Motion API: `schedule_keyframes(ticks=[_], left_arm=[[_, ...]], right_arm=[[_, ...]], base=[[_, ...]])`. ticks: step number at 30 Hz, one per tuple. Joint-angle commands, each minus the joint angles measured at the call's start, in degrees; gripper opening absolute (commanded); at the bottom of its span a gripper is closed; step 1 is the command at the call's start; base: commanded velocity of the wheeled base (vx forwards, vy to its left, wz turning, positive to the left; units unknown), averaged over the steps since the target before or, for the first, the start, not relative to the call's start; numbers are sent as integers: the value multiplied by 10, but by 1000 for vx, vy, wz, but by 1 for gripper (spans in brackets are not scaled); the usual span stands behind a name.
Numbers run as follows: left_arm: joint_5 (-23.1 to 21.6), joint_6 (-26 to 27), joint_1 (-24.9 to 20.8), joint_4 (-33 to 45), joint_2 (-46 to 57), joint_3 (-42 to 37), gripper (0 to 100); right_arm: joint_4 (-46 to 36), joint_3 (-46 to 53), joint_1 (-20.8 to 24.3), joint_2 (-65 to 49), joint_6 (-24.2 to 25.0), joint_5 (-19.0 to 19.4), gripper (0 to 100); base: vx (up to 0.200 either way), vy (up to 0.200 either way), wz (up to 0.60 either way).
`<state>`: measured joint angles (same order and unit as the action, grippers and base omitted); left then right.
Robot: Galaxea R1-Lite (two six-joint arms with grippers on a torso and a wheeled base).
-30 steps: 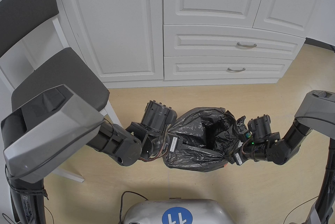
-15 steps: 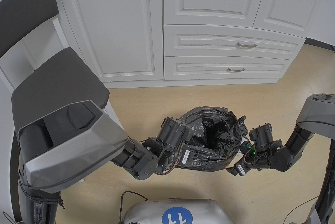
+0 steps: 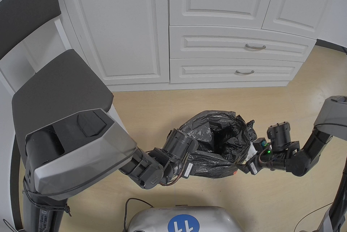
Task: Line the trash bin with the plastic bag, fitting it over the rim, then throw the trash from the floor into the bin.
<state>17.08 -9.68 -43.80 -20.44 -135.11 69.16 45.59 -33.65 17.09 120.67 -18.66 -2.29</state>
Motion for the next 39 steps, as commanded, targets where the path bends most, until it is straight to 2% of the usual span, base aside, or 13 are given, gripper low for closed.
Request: schedule_keyframes(ticks=[1,4,8,10,11,12,17,18,22,24,29,35,39], left_arm=[[0,2,-4,1,8,-35,100],[0,-1,-16,-14,28,-48,100],[0,-1,-13,-33,38,-41,100],[0,-1,-13,-33,38,-41,100],[1,-1,-8,-37,32,-20,100],[1,-1,-6,-36,29,-11,100],[4,-1,-1,-30,4,29,100],[23,-1,-1,-23,-23,78,100],[28,-1,-1,1,-44,127,100],[29,-2,-1,39,-58,174,100],[46,-1,-1,91,-77,224,100],[55,-1,2,138,-75,220,100],[56,-3,5,136,-70,195,100]], right_arm=[[10,-12,-43,-66,21,33,100],[25,-57,-1,-9,121,33,100],[74,-101,45,80,195,-3,100],[74,-101,45,80,195,-3,100],[106,-128,65,134,195,-63,100],[107,-125,69,140,188,-74,100],[105,-107,78,140,154,-78,100],[109,-87,79,137,126,-79,100],[111,-58,88,124,110,-75,100],[112,-34,100,111,97,-68,100],[141,-6,136,105,92,-66,100],[158,2,138,106,91,-66,100],[158,2,129,91,92,-65,100]], base=[[0,0,0],[0,0,0],[0,0,0],[0,0,0],[0,0,0],[0,0,0],[0,0,0],[0,0,0],[0,0,0],[0,0,0],[0,0,0],[0,0,0],[0,0,0]])
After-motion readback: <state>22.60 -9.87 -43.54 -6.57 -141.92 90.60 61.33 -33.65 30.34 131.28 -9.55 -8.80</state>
